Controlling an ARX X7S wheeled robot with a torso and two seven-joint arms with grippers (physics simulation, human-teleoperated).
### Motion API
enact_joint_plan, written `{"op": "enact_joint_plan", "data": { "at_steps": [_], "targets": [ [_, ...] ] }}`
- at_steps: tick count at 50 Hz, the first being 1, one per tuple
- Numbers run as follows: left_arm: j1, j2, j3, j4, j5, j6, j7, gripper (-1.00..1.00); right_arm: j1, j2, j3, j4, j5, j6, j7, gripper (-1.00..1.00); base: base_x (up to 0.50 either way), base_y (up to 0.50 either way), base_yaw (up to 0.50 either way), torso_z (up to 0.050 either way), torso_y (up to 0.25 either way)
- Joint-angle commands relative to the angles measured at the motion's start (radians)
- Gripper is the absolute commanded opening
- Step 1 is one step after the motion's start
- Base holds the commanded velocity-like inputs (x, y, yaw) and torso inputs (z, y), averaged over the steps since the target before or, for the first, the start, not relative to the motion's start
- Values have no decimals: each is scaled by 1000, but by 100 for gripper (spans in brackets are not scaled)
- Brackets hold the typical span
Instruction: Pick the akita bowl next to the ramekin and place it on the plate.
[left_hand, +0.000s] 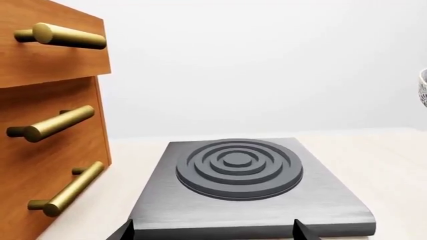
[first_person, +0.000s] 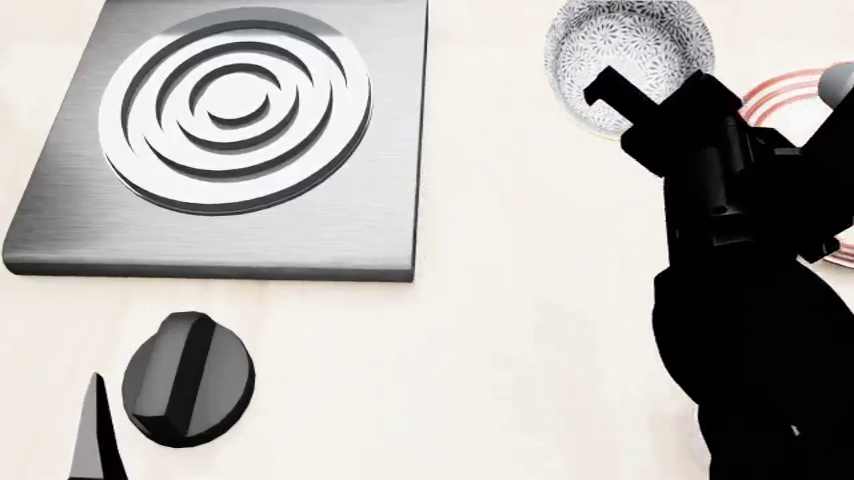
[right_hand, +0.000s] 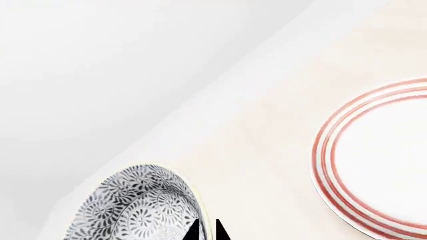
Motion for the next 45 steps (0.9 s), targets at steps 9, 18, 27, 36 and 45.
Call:
{"op": "enact_joint_plan", "data": {
  "at_steps": [9, 18, 27, 36, 45],
  "targets": [
    [-4, -3, 1, -7, -4, 4, -4, 100, 41, 39, 41, 51, -2, -30, 13, -100, 0, 0, 0, 0, 0],
    [-6, -5, -1, -5, -15, 1, -5, 100, 54, 67, 54, 58, 5, -10, 37, -100, 0, 0, 0, 0, 0],
    [-4, -7, 3, -7, -13, 5, -6, 100, 79, 90, 57, 97, -2, -1, 50, -100, 0, 0, 0, 0, 0],
    [-7, -6, 8, -14, -11, 6, -6, 100, 95, 111, 72, 133, -7, -10, 53, -100, 0, 0, 0, 0, 1],
    [-8, -8, 9, -17, -11, 9, -8, 100, 103, 127, 85, 149, -6, -13, 59, -100, 0, 0, 0, 0, 0]
  ]
}}
